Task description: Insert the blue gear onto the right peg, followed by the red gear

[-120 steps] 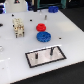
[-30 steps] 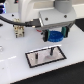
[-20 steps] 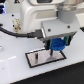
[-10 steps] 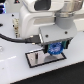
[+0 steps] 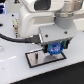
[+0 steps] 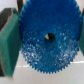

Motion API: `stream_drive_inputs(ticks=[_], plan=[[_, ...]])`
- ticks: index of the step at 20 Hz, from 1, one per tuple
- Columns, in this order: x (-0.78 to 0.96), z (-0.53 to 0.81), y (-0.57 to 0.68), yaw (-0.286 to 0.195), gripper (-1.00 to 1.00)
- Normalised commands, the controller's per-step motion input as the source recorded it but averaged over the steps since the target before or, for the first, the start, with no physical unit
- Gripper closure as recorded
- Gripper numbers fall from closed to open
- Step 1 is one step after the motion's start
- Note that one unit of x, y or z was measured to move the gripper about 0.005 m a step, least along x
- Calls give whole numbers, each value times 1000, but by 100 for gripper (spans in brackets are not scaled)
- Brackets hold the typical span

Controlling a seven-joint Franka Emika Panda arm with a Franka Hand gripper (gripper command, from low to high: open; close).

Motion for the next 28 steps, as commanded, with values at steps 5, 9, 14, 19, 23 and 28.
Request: stream_drive_inputs(ticks=[5,9,14,19,23,28], plan=[[57,96,-63,0,100],[3,435,-120,0,100],[155,92,-157,0,100],[188,-76,-71,0,100],[178,-173,-14,0,100],[203,-141,-81,0,100]])
